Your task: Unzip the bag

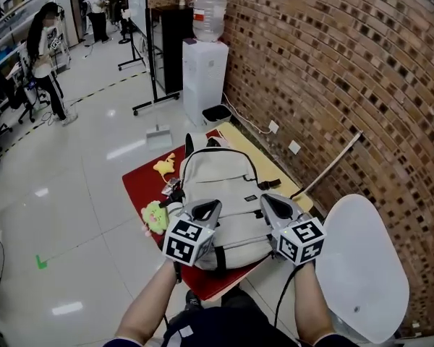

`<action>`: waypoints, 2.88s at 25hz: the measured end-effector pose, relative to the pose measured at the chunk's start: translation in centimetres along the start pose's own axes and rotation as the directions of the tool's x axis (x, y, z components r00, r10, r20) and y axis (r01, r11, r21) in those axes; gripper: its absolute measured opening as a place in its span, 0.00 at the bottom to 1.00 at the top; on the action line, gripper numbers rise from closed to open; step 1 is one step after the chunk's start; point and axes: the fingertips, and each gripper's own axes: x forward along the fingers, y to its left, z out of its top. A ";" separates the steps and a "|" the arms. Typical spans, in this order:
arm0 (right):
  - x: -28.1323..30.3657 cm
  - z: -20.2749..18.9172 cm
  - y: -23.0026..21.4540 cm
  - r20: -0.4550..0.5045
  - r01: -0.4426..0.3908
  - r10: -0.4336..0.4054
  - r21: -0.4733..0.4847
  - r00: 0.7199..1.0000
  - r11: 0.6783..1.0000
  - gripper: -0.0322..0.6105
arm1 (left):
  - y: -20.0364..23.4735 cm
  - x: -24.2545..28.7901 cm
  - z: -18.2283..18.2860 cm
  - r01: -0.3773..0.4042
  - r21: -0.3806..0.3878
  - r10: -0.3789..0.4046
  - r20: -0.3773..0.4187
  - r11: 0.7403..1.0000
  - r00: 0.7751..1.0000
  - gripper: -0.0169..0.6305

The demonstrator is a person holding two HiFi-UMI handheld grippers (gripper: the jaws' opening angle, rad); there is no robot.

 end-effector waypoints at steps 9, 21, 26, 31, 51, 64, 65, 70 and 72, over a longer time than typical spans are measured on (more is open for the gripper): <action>5.9 -2.2 -6.6 -0.069 -0.134 0.131 -0.040 0.989 0.990 0.06 | 1.6 6.6 1.6 -0.107 0.010 0.107 -0.035 0.994 0.994 0.03; 12.6 -8.7 -8.7 -0.291 -0.200 0.178 -0.047 0.940 0.979 0.23 | 4.5 9.5 -3.8 -0.131 -0.024 0.124 -0.199 0.991 0.972 0.03; 16.4 -12.7 -9.9 -0.439 -0.210 0.150 -0.090 0.886 0.974 0.23 | 4.9 10.7 -6.1 -0.120 -0.034 0.107 -0.255 0.992 0.961 0.03; 19.3 -16.2 -10.8 -0.549 -0.197 0.140 -0.046 0.824 0.979 0.24 | 5.2 11.3 -7.7 -0.150 -0.054 0.128 -0.289 0.987 0.949 0.03; 21.4 -19.9 -12.0 -0.691 -0.175 0.105 -0.031 0.715 0.984 0.22 | 4.7 12.1 -10.0 -0.132 -0.056 0.100 -0.394 0.990 0.914 0.03; 21.1 -20.6 -11.6 -0.744 -0.275 0.073 -0.153 0.664 0.949 0.08 | 4.5 11.9 -11.4 -0.108 -0.034 0.081 -0.458 0.994 0.885 0.03; 20.9 -20.2 -11.4 -0.744 -0.283 0.079 -0.151 0.664 0.947 0.08 | 4.5 12.0 -11.5 -0.105 -0.034 0.078 -0.460 0.994 0.884 0.03; 20.6 -18.8 -9.8 -0.763 -0.347 0.097 -0.173 0.639 0.922 0.08 | 4.4 12.0 -11.8 -0.096 -0.035 0.069 -0.462 0.995 0.884 0.03; 20.7 -18.5 -9.2 -0.775 -0.371 0.096 -0.186 0.625 0.910 0.08 | 4.3 12.0 -11.7 -0.094 -0.037 0.067 -0.457 0.995 0.887 0.03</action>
